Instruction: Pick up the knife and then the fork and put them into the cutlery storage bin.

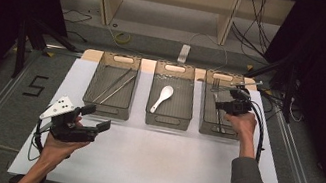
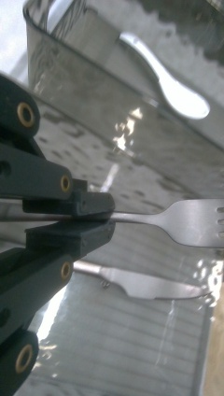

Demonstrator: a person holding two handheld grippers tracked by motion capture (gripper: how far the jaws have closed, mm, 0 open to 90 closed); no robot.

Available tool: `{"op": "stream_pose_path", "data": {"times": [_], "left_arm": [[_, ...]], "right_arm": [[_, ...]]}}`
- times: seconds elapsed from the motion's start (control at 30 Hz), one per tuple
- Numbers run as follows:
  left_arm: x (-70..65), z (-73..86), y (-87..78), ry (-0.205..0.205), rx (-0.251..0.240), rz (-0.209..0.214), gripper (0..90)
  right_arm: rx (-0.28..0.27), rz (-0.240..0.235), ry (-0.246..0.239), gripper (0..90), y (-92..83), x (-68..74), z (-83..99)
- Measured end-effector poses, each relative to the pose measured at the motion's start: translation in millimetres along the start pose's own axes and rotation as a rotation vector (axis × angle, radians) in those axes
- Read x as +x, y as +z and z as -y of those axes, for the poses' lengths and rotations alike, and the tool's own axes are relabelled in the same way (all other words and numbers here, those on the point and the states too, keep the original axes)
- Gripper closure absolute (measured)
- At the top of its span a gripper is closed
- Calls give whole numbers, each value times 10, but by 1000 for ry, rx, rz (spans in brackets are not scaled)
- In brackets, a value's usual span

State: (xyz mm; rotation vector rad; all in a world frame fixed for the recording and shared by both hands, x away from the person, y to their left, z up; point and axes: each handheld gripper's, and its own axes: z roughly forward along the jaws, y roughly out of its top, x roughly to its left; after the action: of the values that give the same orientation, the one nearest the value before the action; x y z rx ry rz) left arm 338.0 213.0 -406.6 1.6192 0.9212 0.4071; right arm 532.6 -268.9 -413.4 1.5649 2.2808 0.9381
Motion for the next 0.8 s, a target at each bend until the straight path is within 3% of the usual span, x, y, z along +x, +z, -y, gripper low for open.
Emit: {"op": "stream_pose_path", "data": {"times": [0.1, 0.2, 0.4, 0.63, 0.8], "left_arm": [[1, 0, 0, 0, 1, 0, 156], [1, 0, 1, 0, 1, 0, 156], [1, 0, 0, 0, 1, 0, 155], [1, 1, 3, 1, 5, 2, 155], [-2, 2, 4, 4, 10, 5, 155]], "right_arm": [[31, 6, 34, 722, 29, -14, -3], [15, 4, 43, 691, 6, -9, -15], [-11, -13, 42, 635, -53, -2, -31], [-36, -31, 47, 479, -114, 22, -19], [-60, -57, 29, 370, -196, 112, -26]]}}
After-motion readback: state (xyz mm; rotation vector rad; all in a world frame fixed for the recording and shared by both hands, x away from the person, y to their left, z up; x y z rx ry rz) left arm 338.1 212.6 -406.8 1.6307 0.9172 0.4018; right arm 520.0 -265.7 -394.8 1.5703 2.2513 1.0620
